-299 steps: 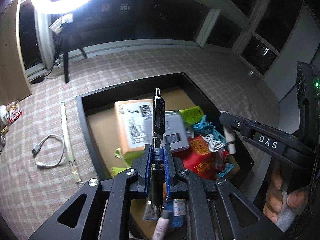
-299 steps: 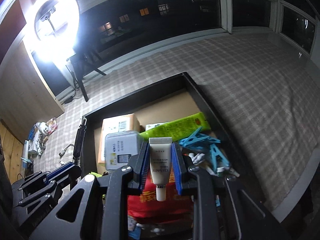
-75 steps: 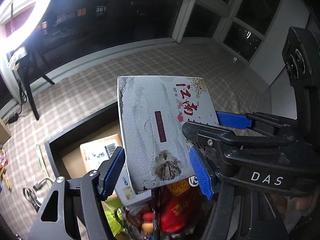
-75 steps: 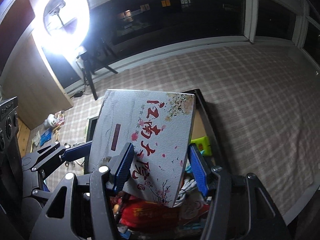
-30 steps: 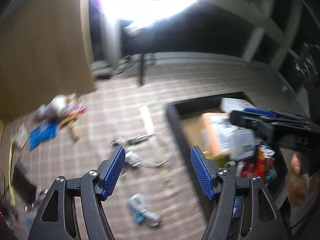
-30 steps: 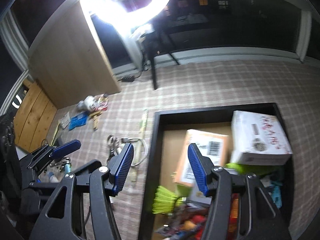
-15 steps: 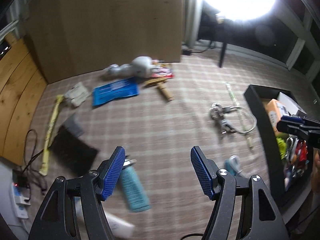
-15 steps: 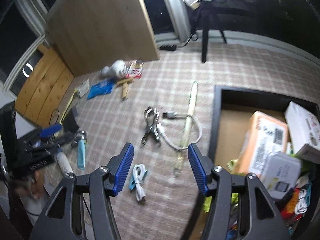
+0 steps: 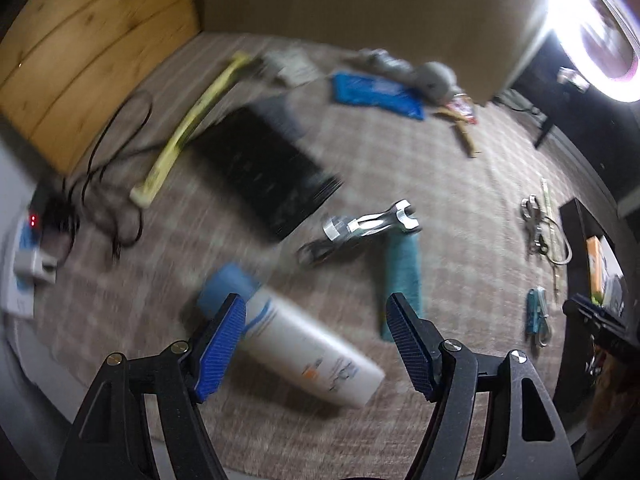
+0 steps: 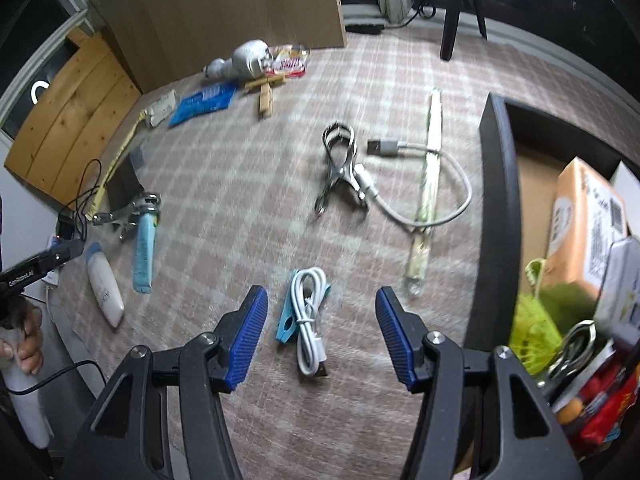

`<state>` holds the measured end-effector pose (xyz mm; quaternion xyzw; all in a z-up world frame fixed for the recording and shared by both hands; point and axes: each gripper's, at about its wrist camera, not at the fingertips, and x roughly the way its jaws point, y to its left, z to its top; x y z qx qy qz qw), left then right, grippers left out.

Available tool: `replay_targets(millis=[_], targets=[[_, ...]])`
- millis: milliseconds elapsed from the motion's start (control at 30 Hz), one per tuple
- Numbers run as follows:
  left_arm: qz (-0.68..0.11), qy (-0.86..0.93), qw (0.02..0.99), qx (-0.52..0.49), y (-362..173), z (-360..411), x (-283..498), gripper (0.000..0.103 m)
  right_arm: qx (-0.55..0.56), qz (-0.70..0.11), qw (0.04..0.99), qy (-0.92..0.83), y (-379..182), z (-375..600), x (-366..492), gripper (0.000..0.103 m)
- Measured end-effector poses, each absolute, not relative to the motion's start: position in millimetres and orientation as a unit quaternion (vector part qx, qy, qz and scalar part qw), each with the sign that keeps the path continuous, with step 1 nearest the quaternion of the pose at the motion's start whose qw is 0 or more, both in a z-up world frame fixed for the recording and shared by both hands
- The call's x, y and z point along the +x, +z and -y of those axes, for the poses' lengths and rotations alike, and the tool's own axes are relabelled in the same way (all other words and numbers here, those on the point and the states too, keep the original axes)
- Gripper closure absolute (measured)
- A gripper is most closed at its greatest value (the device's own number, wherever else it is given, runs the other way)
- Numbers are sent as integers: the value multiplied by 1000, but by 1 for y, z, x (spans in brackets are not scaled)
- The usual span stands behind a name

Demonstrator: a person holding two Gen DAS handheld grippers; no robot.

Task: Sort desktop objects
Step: 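Move both open tools back to the object pile, then grasp the white sunscreen bottle with the left tool while the right tool grasps the white USB cable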

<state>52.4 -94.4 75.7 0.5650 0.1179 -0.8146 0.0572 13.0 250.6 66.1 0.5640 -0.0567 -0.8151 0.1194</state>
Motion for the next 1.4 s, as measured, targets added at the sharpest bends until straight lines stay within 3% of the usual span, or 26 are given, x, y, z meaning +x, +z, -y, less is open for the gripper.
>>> replay_targets(millis=[133, 467, 867, 1000, 1133, 1200, 1267, 1400], targets=[[-125, -805, 66, 577, 61, 92, 57, 31, 569, 56, 110, -813, 52, -247, 16, 52], [-84, -806, 83, 581, 46, 78, 47, 28, 585, 45, 90, -804, 31, -247, 22, 74], [-71, -793, 108, 595, 29, 88, 55, 28, 586, 14, 81, -806, 26, -240, 27, 76], [-61, -787, 109, 604, 17, 80, 58, 32, 584, 13, 76, -808, 26, -244, 28, 84], [-75, -795, 105, 593, 19, 84, 60, 43, 584, 22, 77, -807, 27, -253, 30, 86], [-72, -799, 103, 588, 22, 84, 60, 58, 583, 20, 79, -808, 27, -254, 32, 86], [-76, -802, 99, 584, 24, 85, 61, 66, 581, 23, 79, -810, 27, -256, 36, 87], [-91, -808, 92, 575, 28, 88, 64, 68, 578, 32, 82, -812, 30, -259, 41, 88]])
